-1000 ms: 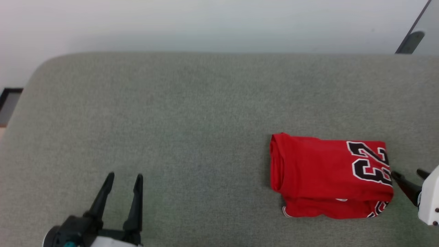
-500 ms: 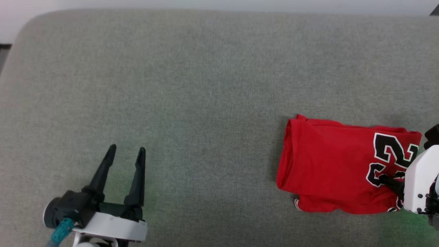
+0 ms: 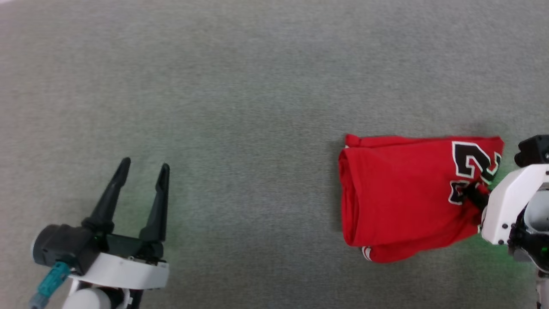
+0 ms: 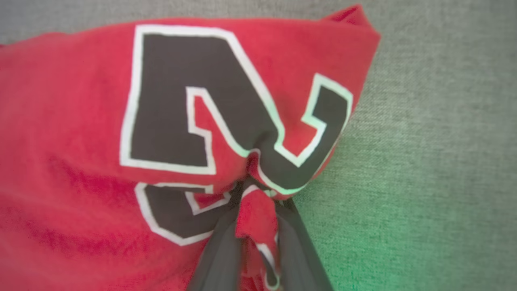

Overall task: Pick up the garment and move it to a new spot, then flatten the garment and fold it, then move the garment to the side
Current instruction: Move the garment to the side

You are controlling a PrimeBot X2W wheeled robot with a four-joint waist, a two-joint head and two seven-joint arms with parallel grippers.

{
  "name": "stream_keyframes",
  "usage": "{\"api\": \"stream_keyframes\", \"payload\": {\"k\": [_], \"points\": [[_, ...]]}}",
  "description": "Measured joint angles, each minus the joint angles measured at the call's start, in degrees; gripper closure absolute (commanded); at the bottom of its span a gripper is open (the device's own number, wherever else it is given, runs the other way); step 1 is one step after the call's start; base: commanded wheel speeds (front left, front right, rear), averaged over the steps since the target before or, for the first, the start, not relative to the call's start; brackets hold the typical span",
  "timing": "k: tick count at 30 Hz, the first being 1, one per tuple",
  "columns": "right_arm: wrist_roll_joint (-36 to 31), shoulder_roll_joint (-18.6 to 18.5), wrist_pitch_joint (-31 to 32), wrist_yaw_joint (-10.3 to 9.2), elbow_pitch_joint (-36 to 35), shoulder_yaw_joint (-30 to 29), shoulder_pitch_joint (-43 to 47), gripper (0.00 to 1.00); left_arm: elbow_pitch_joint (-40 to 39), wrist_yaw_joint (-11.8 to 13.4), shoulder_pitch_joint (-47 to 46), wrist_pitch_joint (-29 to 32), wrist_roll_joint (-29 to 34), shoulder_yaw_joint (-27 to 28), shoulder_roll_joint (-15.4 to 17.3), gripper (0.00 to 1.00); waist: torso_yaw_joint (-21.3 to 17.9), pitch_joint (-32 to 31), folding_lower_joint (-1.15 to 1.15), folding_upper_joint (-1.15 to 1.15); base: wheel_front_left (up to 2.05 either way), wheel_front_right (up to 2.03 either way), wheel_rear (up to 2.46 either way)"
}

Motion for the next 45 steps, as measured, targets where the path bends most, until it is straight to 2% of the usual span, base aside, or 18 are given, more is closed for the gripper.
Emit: {"api": "stream_keyframes", "payload": {"k": [7, 15, 25, 31, 37, 45], "points": [[1.05, -0.31, -6.11, -0.03, -1.22, -4.43, -1.49, 1.00, -2.88, 0.00, -0.63, 0.02, 0.04, 0.81, 2.16, 0.00, -3.94, 1.64, 0.00, 0.00, 0.00, 0.00, 0.00], [0.59, -0.70, -12.17, -0.03, -2.90, -11.18, -4.60, 1.00, -7.05, -0.09, -4.33, 0.01, 1.09, 1.34, 6.82, 0.00, -9.79, 4.99, 0.00, 0.00, 0.00, 0.00, 0.00], [-3.41, -1.62, -17.52, -0.03, 4.47, -16.00, -14.33, 1.00, -9.36, -0.13, -14.10, 0.00, 0.34, -3.87, 13.95, 0.00, -14.98, 12.41, 0.00, 0.00, 0.00, 0.00, 0.00], [-7.45, -3.14, -21.35, -0.03, 10.07, -18.76, -22.13, 1.00, -9.99, -0.13, -16.52, 0.00, -0.08, -4.52, 16.21, 0.00, -16.70, 16.44, 0.00, 0.00, 0.00, 0.00, 0.00], [-13.33, -6.04, -24.98, -0.03, 15.75, -18.72, -27.71, 1.00, -11.31, -0.13, -18.69, 0.00, -0.55, -4.19, 18.51, 0.00, -17.39, 19.46, 0.00, 0.00, 0.00, 0.00, 0.00], [-21.28, -6.56, -30.07, -0.03, 24.23, -21.07, -32.98, 1.00, -13.36, -0.13, -20.49, 0.00, -0.11, -3.79, 20.39, 0.00, -17.92, 21.62, 0.00, 0.00, 0.00, 0.00, 0.00]]}}
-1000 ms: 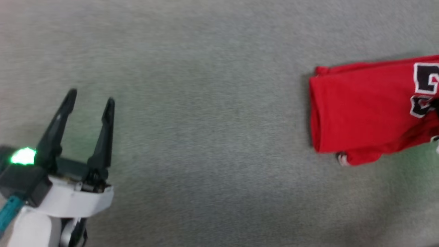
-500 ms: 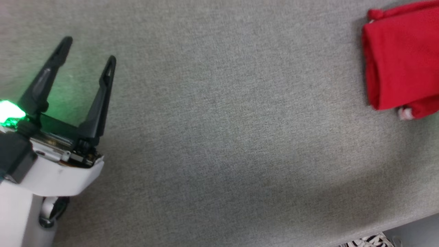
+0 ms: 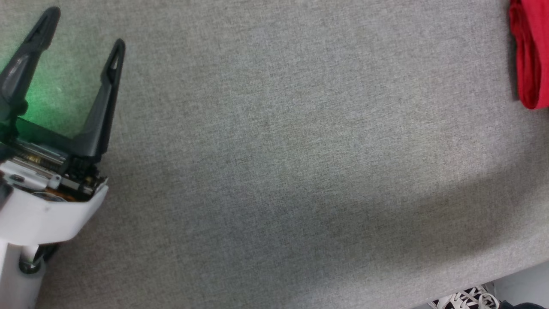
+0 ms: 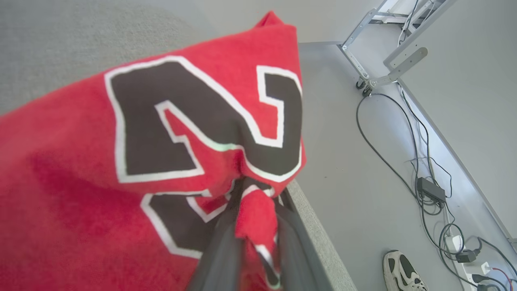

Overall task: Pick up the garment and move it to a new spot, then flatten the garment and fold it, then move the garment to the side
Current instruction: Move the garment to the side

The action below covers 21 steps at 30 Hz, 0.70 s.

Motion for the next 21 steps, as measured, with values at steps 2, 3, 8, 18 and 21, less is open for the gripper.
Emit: {"api": "stream_keyframes", "payload": {"k": [2, 3, 8, 18, 21], "points": [[-0.71, 0.19, -1.21, 0.00, 1.90, -0.58, -0.75, 1.00, -0.31, 0.00, -0.07, 0.00, 0.13, 0.00, 0.23, 0.00, -0.01, 0.11, 0.00, 0.00, 0.00, 0.00, 0.00], [-1.07, 0.20, -1.89, 0.00, 2.83, -0.87, -1.07, 1.00, -0.34, 0.00, -0.12, 0.00, 0.13, 0.04, 0.23, 0.00, 0.00, 0.11, 0.00, 0.00, 0.00, 0.00, 0.00], [-2.88, -0.07, -4.86, 0.00, 6.89, -1.63, -2.04, 1.00, -0.47, 0.00, -0.12, 0.00, 0.20, 0.38, 0.22, 0.00, 0.02, 0.01, 0.00, 0.00, 0.00, 0.00, 0.00], [-4.44, -0.93, -10.03, 0.00, 12.72, -2.31, -4.69, 0.00, -0.55, 0.00, -0.14, 0.00, 0.92, 0.63, -0.38, 0.00, 0.75, -0.31, 0.00, 0.00, 0.00, 0.00, 0.00], [-5.66, -1.48, -11.21, 0.00, 14.04, -1.74, -5.32, 0.00, 0.14, 0.00, -0.11, 0.00, 0.92, 0.71, -1.32, 0.00, 0.96, -0.89, 0.00, 0.00, 0.00, 0.00, 0.00]]}}
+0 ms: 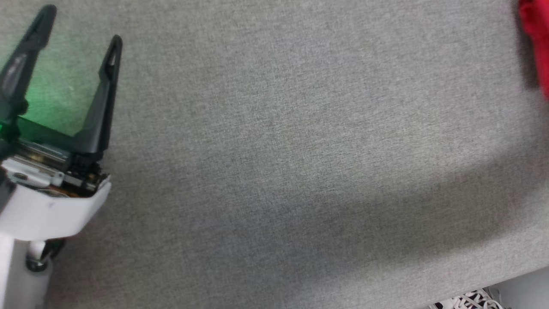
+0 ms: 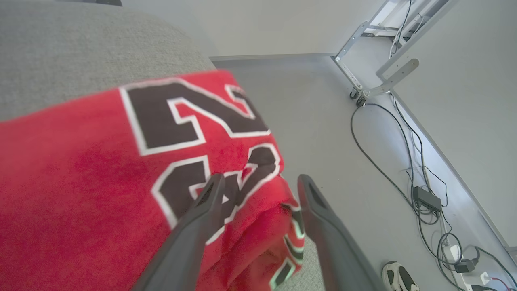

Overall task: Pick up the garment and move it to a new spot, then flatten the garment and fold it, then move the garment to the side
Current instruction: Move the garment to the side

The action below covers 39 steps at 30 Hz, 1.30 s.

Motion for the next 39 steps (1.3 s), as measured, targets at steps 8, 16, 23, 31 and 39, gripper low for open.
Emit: {"api": "stream_keyframes", "payload": {"k": [8, 16, 23, 31, 39], "points": [[2.15, -1.69, -1.98, 0.00, 1.59, 6.09, 1.63, 0.00, 3.11, 0.00, 1.40, 0.00, 0.11, -0.29, -5.71, 0.00, 1.16, -4.32, 0.00, 0.00, 0.00, 0.00, 0.00], [11.55, -1.55, -6.57, 0.00, -2.01, 16.86, 8.32, 0.00, 9.39, 0.00, 7.35, 0.00, -0.38, 0.15, -11.67, 0.00, 3.80, -11.37, 0.00, 0.00, 0.00, 0.00, 0.00], [17.25, -1.20, -11.44, 0.00, -8.78, 23.49, 19.24, 0.00, 14.13, 0.00, 12.08, 0.00, -0.30, 1.54, -16.00, 0.00, 7.38, -17.93, 0.00, 0.00, 0.00, 0.00, 0.00], [18.74, 1.58, -16.59, 0.00, -17.19, 28.92, 28.61, 0.00, 17.53, 0.00, 17.43, 0.00, -0.47, 4.05, -19.33, 0.00, 11.29, -25.07, 0.00, 0.00, 0.00, 0.00, 0.00], [21.17, 4.49, -18.84, 0.00, -22.25, 31.17, 37.63, 0.00, 19.84, 0.00, 23.31, 0.01, -0.02, 6.59, -22.26, 0.00, 13.90, -32.15, 0.00, 0.00, 0.00, 0.00, 0.00]]}}
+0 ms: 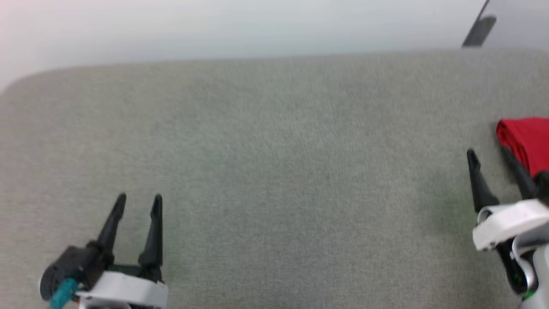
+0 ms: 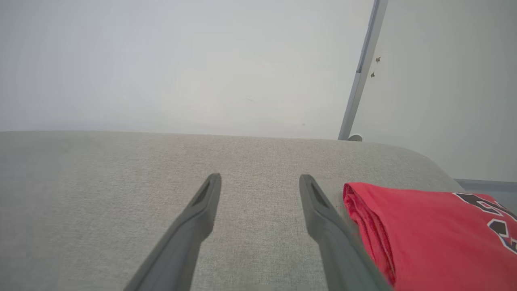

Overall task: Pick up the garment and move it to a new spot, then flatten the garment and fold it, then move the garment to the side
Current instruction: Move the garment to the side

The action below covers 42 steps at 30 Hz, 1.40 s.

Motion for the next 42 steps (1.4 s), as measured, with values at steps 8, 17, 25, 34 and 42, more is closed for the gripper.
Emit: {"api": "stream_keyframes", "payload": {"k": [8, 17, 25, 34, 42], "points": [[2.99, -0.15, -0.01, 0.00, -4.00, 1.15, 7.00, 0.00, 0.13, 0.00, 4.14, -0.01, 0.21, 0.52, -1.63, 0.00, 1.93, -6.46, 0.00, 0.00, 0.00, 0.00, 0.00], [4.32, 0.62, -1.55, 0.00, -8.89, -2.45, 13.26, 0.00, 0.04, 0.00, 7.00, -0.01, 0.21, 1.20, -2.04, 0.00, 4.05, -10.46, 0.00, 0.00, 0.00, 0.00, 0.00], [5.34, 1.60, -1.13, 0.00, -13.34, -4.11, 18.16, 0.00, -2.14, 0.00, 9.60, -0.01, 0.21, 2.30, -2.81, 0.00, 3.73, -11.04, 0.00, 0.00, 0.00, 0.00, 0.00], [5.35, 2.78, -0.08, -0.01, -18.16, -7.53, 22.88, 0.00, -5.02, 0.00, 13.40, -0.01, 0.23, 3.60, -3.52, 0.00, 3.38, -11.12, 0.00, 0.00, 0.00, 0.00, 0.00], [4.79, 4.01, 0.82, -0.01, -20.85, -9.00, 24.71, 0.00, -5.50, 0.00, 13.81, -0.01, 0.53, 3.52, -3.58, 0.00, 3.36, -10.94, 0.00, 0.00, 0.00, 0.00, 0.00]]}}
